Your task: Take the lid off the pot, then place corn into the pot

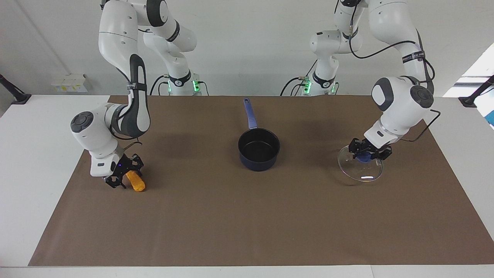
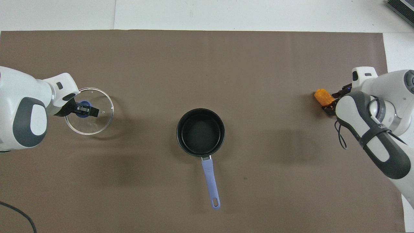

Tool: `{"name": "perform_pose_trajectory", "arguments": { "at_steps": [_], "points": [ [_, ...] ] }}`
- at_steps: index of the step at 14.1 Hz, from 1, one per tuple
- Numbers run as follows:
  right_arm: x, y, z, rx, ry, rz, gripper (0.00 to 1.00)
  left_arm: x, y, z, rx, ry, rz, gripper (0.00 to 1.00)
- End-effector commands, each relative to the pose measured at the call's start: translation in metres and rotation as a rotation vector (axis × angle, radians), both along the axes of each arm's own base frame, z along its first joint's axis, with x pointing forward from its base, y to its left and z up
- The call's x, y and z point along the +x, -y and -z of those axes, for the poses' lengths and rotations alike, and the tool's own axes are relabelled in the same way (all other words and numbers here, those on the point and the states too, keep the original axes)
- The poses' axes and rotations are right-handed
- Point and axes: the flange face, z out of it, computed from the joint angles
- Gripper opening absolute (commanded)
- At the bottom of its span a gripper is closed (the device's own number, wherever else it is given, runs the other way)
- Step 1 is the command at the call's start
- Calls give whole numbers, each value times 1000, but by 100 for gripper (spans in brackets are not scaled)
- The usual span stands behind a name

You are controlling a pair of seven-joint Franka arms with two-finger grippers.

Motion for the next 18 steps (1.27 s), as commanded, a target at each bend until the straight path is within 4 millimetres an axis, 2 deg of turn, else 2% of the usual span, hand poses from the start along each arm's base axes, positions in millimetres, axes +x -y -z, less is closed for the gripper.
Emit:
{"name": "perform_pose_trajectory", "arguments": {
  "at_steps": [1, 3, 5, 8, 10, 11, 12, 13, 15, 16, 18],
  "points": [
    [-2, -6, -6, 33, 25, 36, 0, 5, -8, 16, -18, 39, -6, 0],
    [2, -9, -14, 87, 40, 102, 0, 7, -22, 30, -18, 25, -30, 0],
    [5, -17, -49, 127, 78, 194, 0, 7, -36, 31, -18, 27, -53, 0],
    [2, -61, -109, 178, 84, 376, 0, -1, -71, 37, -18, 16, -39, 0],
    [-4, -91, -142, 201, 54, 511, 0, -13, -95, 52, -34, -8, -57, 0],
    [-6, -106, -156, 189, 37, 553, 0, -16, -96, 61, -63, -8, -69, 0],
    [-8, -119, -174, 162, 25, 599, 0, -14, -93, 62, -68, 4, -66, 37],
    [-8, -137, -188, 131, 11, 641, 0, -11, -92, 60, -75, 7, -73, 99],
    [-16, -186, -205, 82, -17, 715, 0, 2, -92, 49, -79, 33, -78, 100],
    [-22, -216, -205, 76, -27, 747, 0, 9, -90, 45, -77, 45, -72, 100],
    [-36, -263, -207, 69, -61, 776, 0, 18, -77, 31, -64, 74, -35, 100]
  ]
}}
